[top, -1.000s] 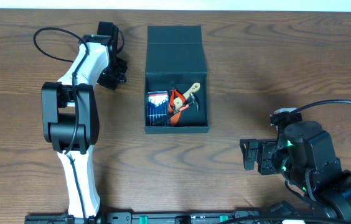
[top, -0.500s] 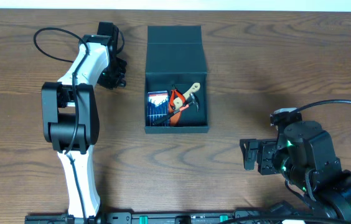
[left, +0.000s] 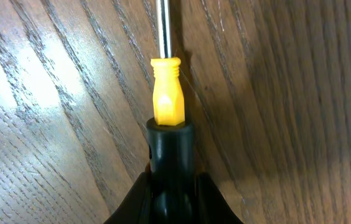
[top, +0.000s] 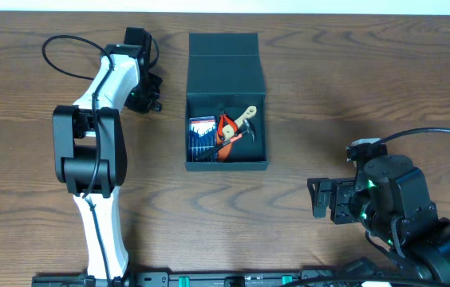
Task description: Pack container
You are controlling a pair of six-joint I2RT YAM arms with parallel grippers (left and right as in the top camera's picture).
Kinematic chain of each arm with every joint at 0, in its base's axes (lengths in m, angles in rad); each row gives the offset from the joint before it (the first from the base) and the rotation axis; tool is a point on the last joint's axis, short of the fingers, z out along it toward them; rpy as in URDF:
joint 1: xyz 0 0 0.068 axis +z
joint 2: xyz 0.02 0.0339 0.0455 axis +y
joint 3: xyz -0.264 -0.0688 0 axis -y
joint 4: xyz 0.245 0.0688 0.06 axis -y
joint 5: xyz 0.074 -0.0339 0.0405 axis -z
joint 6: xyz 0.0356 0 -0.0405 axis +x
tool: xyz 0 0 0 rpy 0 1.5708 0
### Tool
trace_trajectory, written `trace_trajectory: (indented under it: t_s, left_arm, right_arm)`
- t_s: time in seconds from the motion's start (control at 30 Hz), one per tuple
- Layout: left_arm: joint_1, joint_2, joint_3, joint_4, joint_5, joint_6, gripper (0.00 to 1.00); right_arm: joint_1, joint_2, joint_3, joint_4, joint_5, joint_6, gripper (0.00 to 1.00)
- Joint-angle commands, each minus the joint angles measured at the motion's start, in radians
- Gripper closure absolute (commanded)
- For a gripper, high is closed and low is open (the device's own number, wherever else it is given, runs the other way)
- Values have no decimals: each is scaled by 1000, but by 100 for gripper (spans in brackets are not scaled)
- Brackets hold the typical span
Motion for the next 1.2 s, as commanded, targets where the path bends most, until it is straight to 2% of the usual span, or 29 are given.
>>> trace_trajectory:
  t_s: [0.0,0.53,0.7,1.0,1.17]
  left_arm:
    - [2,32,-18,-19,-5,-18,94]
    - [0,5,-17,-60,-9,-24,94]
    - [-25,-34,-17,-90,-73,-6,94]
    - [-110,-186,-17,-133,-171,40,95]
    - [-165,-301,-18,-169,-174,98,94]
  right_arm:
    - [-8,-1,-2,0,3,-13,1]
    - [-8,-1,-2,0,3,-13,1]
    - [-8,-1,-2,0,3,-13,1]
    - [-8,-1,-2,0,3,-13,1]
    - [-8,-1,-2,0,3,-13,1]
